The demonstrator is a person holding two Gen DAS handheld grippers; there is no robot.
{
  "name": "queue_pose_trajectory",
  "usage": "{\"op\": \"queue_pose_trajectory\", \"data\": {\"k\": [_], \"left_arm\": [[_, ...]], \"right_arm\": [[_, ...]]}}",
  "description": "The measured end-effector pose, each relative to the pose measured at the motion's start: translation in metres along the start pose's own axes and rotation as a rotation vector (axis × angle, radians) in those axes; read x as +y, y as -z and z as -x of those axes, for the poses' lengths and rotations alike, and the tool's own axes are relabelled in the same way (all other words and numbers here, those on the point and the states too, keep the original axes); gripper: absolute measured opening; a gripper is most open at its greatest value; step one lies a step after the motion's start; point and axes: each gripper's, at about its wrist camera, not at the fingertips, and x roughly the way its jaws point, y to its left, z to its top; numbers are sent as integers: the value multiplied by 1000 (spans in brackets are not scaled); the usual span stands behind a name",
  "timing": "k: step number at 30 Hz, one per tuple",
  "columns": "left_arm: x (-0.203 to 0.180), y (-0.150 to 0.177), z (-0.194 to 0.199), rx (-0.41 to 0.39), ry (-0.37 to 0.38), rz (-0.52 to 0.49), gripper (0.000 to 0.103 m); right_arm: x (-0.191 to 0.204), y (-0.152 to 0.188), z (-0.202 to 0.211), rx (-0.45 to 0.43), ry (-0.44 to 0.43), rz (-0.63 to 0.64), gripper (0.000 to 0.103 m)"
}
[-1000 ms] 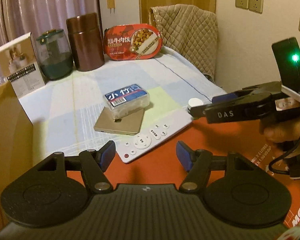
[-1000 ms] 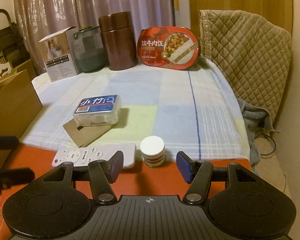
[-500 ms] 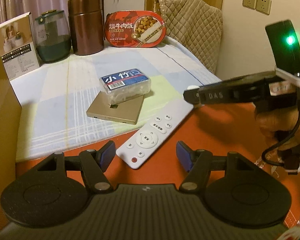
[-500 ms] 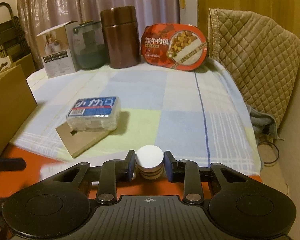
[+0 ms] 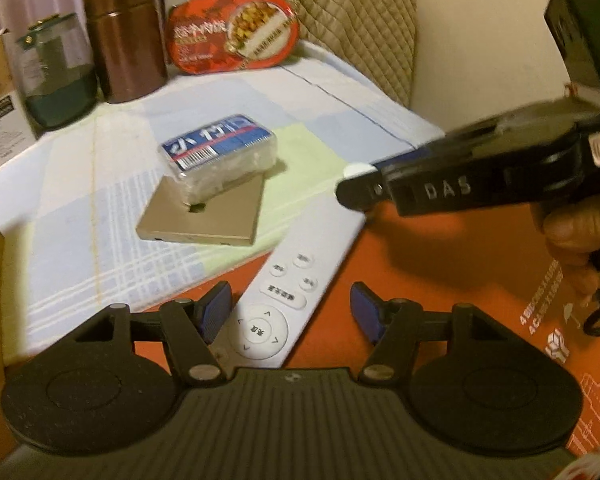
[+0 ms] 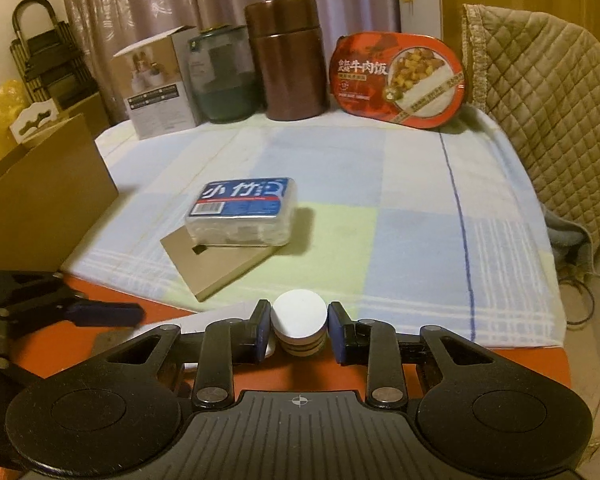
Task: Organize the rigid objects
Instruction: 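Grasp the long white remote with the left gripper while the right gripper grasps the small white-lidded jar, then lift the remote and jar and carry both toward the cardboard box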
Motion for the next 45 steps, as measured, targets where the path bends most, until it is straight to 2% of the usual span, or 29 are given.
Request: {"op": "queue_pose_trajectory", "data": {"k": [2,6,10,14,21,29,34,38,45], "left_arm": [[-3,2,0,18,12,-12,45],[-14,11,11,40,17,19,33],[-25,22,22,32,43,30,34],[-25,19,17,-3,2,41,37],[-23,12,2,-38,-1,19,37],[-21,8,0,-22,9,34,33],[-17,15,12,-17,-4,101,33],[-19,15,28,-31,-17,115,33],[-19,10,73,-82,-20,159,33]], "right_arm": [[0,0,0,-1,2,-3,27],[0,1,1,8,13,-11,27],[1,3,5,18,24,-11,27],[-1,5,10,26,52,-33,27],[-5,6,20,52,81,-105,27],[-1,10,32,61,120,-104,27],[0,15,41,80,138,-112,27],[8,14,54,81,145,-119,27],[37,13,94,36,152,-102,27]]}}
